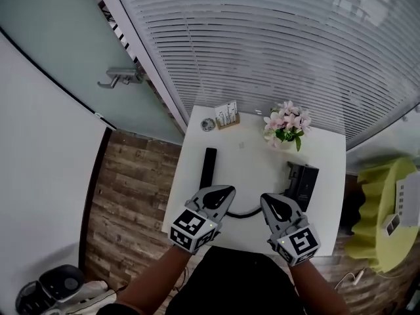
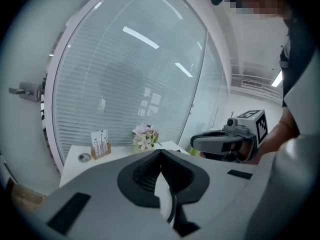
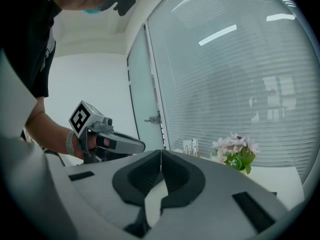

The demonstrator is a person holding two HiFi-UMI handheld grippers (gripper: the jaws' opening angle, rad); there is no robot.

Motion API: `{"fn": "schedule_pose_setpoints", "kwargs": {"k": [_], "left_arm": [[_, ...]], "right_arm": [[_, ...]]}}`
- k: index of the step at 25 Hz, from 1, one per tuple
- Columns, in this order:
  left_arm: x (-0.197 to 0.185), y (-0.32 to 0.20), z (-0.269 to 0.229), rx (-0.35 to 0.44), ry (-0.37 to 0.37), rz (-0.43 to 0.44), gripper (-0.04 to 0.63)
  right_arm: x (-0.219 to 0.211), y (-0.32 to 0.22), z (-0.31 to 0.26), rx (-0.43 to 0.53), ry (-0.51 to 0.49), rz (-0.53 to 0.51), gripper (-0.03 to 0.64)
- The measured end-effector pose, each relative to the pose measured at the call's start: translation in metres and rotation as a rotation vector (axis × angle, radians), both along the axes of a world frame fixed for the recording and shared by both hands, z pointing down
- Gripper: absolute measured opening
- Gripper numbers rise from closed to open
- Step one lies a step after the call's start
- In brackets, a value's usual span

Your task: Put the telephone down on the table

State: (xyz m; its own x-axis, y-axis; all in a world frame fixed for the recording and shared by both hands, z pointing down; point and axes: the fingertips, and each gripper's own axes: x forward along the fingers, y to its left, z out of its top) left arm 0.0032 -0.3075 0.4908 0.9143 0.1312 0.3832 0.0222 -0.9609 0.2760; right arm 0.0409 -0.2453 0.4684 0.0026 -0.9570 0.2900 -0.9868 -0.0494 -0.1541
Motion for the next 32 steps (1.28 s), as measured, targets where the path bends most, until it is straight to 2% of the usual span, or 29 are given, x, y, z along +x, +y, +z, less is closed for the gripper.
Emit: {"fn": "schedule_pose_setpoints", "kwargs": {"k": [7,12,19,27,32], "left_arm": [[0.002,0.058,-0.074,0.123,0.153,0.025,0.009],[-0.002,0.085,-0.109,0.183,0.21,0.031,0.009],[0.005,0.107,-0.12,0.169,0.25,-0.007,0.009],[0.012,0.114,-0.122,0.21,0.243,0.017,0.009],[0.015,0.115,-0.122,0.195,0.257,0.003,0.009]], "right_arm": [[-0.007,0.045,-0.063,0.104,0.035,-0.029,0.023],[-0.014,0.06,-0.084,0.138,0.049,-0.048,0.023],[-0.009,0.076,-0.103,0.17,0.084,-0.057,0.023],[-0.002,0.078,-0.109,0.187,0.094,-0.046,0.023],[0.002,0.075,-0.113,0.198,0.091,-0.028,0.023]]}}
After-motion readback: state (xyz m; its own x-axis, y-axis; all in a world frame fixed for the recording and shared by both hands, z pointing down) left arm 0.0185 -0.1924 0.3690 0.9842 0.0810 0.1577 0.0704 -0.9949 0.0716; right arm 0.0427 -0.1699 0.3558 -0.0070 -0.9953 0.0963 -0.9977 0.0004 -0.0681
